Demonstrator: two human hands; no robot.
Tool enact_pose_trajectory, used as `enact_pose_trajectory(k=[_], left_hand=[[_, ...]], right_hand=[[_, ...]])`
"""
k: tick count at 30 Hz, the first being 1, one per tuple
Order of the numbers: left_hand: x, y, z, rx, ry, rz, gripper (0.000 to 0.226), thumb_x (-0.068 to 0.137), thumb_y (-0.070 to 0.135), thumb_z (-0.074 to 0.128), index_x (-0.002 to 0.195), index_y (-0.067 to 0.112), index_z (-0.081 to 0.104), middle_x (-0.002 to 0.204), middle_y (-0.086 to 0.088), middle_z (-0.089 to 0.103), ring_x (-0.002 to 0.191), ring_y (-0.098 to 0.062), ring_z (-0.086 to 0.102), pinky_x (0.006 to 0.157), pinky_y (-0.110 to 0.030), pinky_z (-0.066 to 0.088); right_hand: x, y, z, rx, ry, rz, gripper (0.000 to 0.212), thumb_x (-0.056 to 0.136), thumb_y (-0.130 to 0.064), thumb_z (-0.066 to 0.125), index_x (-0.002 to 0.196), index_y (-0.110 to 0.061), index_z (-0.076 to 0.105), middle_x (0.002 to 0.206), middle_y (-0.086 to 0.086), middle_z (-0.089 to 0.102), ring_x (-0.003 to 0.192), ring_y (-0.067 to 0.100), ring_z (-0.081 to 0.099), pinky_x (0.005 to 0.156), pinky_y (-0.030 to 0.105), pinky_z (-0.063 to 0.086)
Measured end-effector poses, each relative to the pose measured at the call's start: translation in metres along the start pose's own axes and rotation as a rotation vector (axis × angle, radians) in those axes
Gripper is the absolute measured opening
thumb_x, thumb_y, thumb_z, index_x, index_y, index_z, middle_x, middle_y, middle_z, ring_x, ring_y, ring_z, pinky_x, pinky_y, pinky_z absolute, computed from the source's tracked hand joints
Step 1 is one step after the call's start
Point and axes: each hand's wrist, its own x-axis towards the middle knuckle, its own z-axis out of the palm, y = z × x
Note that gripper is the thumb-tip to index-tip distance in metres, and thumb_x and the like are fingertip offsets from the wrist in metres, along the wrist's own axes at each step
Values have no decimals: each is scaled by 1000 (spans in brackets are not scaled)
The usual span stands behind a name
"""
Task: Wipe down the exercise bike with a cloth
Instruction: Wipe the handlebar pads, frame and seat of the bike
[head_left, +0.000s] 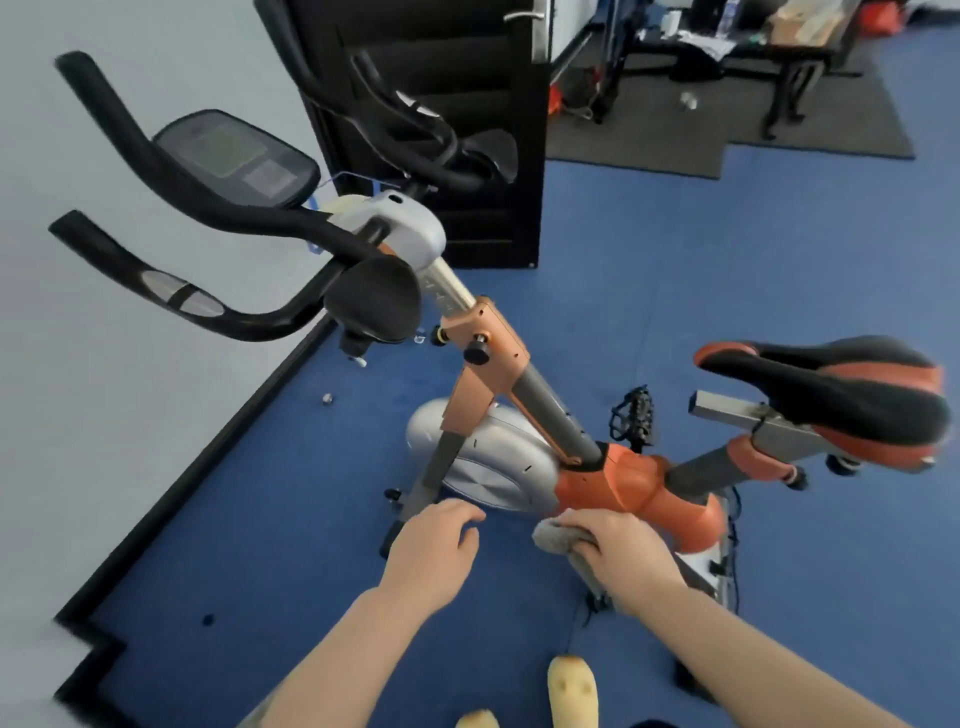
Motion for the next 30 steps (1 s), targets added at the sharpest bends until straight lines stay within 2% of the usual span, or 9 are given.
enact_pose_trajectory(k=[4, 8, 12, 16, 21, 24, 30], left_hand=[[6, 20, 22, 25, -81, 173, 30, 100, 28, 43, 126, 34, 59, 128, 23, 56, 117, 0, 49, 96, -22, 42], [8, 40, 53, 57, -195, 334, 31, 101, 23, 44, 127, 30, 58, 131, 21, 55, 121, -1, 47, 98, -20, 39], [-9, 78, 84, 54, -314, 458, 31, 100, 22, 43, 125, 30, 60, 129, 19, 56, 119, -3, 48, 94, -21, 41], [-7, 126, 105, 80, -352, 585, 30, 100, 22, 43, 122, 29, 62, 125, 17, 59, 116, -6, 50, 95, -23, 41], [-6, 179, 139, 122, -356, 632, 30, 99, 24, 43, 122, 30, 62, 125, 19, 59, 116, -5, 50, 95, -22, 40], [-6, 217, 170, 151, -375, 622, 30, 99, 23, 44, 122, 30, 62, 124, 18, 59, 115, -5, 51, 93, -21, 41], [-17, 327, 246, 124, -373, 625, 31, 99, 25, 43, 123, 31, 62, 126, 18, 59, 118, -5, 50, 96, -22, 39]], right_hand=[[-44, 22, 6, 0, 50, 143, 42, 88, -16, 52, 120, -41, 61, 118, -20, 64, 108, 8, 59, 83, 21, 45], [-84, 41, 9, 3, 129, 275, 41, 92, -17, 52, 126, -39, 58, 127, -20, 60, 115, 7, 55, 83, 15, 38], [-136, 59, 1, 3, 208, 372, 39, 94, -17, 50, 126, -37, 58, 128, -21, 59, 115, 10, 56, 88, 28, 47], [-175, 84, -13, 24, 293, 437, 35, 95, -16, 49, 123, -35, 59, 124, -19, 61, 111, 11, 58, 85, 30, 48], [-214, 140, -26, 60, 314, 493, 37, 94, -15, 49, 123, -35, 60, 124, -22, 60, 112, 7, 57, 86, 24, 46], [-237, 189, -34, 76, 326, 514, 35, 94, -15, 50, 123, -33, 61, 124, -21, 61, 112, 8, 57, 86, 25, 46], [-291, 298, -66, 43, 279, 527, 36, 94, -18, 49, 123, -37, 59, 122, -24, 60, 108, 4, 59, 81, 18, 45]])
